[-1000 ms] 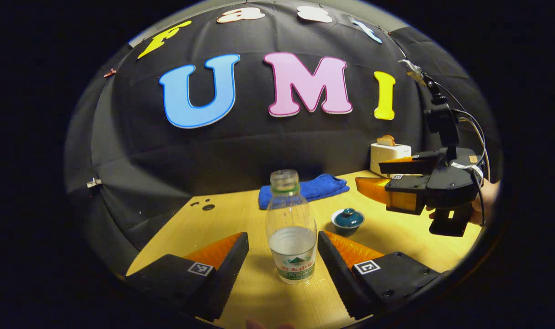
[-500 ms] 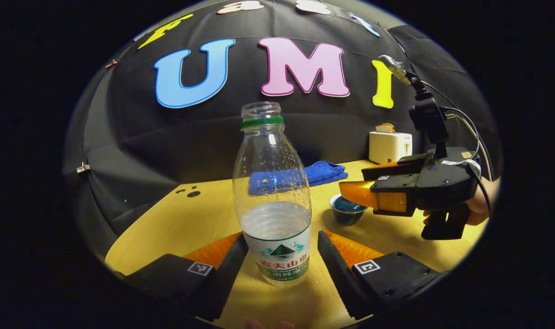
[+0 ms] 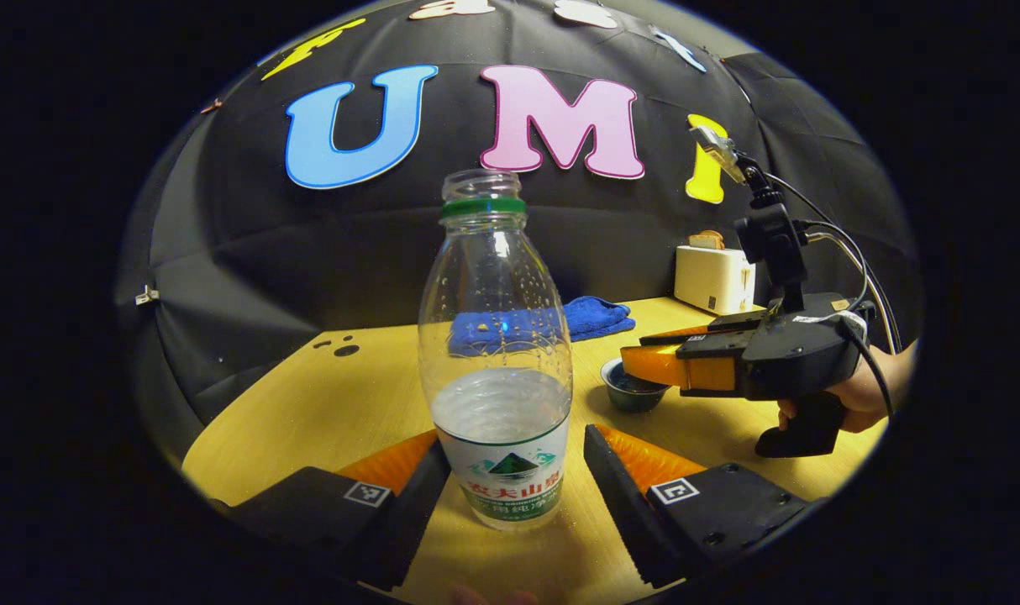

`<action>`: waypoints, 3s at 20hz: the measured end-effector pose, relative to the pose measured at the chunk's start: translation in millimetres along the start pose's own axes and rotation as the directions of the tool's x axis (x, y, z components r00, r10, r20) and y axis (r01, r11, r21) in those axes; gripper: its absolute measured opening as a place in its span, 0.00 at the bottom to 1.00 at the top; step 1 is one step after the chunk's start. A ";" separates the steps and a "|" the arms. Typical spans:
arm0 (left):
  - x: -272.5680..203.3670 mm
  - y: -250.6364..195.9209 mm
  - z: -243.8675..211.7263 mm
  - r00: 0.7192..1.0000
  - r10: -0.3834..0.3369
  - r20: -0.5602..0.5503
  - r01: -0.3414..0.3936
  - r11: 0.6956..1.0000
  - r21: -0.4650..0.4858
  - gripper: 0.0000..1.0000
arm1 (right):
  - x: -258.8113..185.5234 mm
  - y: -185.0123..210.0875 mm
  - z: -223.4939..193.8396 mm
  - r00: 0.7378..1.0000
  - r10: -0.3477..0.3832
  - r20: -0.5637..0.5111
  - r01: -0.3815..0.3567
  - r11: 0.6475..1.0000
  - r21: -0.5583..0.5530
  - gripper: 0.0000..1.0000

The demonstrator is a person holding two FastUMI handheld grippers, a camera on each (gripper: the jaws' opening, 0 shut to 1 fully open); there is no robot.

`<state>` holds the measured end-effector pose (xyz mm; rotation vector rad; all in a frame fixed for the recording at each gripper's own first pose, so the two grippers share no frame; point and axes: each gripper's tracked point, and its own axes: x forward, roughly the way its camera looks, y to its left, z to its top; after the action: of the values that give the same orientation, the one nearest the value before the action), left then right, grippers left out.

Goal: Open the teacup lid with one hand, grasp the water bottle and pour water into the teacup with the other hand; after pouring, place the water bottle on the coaster and then close the teacup lid.

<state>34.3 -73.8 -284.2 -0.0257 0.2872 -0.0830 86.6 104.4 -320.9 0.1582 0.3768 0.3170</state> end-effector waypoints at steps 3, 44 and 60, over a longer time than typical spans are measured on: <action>2.0 -0.9 -1.6 1.000 0.003 -0.001 -0.003 1.000 -0.005 0.97 | -1.0 -3.4 1.0 1.000 -0.001 0.004 0.001 1.000 -0.004 0.26; 103.8 61.6 32.4 0.955 0.292 -0.048 -0.090 0.440 0.893 0.72 | -132.2 -149.3 17.1 0.952 -0.238 0.193 0.244 0.970 -0.007 0.30; 114.2 79.2 69.0 0.954 0.283 0.099 -0.098 -0.019 0.995 0.72 | -141.5 -156.3 19.5 0.945 -0.249 0.211 0.261 0.965 -0.029 0.34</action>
<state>169.2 -3.7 -253.2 1.5763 0.3079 0.0116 12.2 -91.2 -288.2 0.0834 0.1793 0.0531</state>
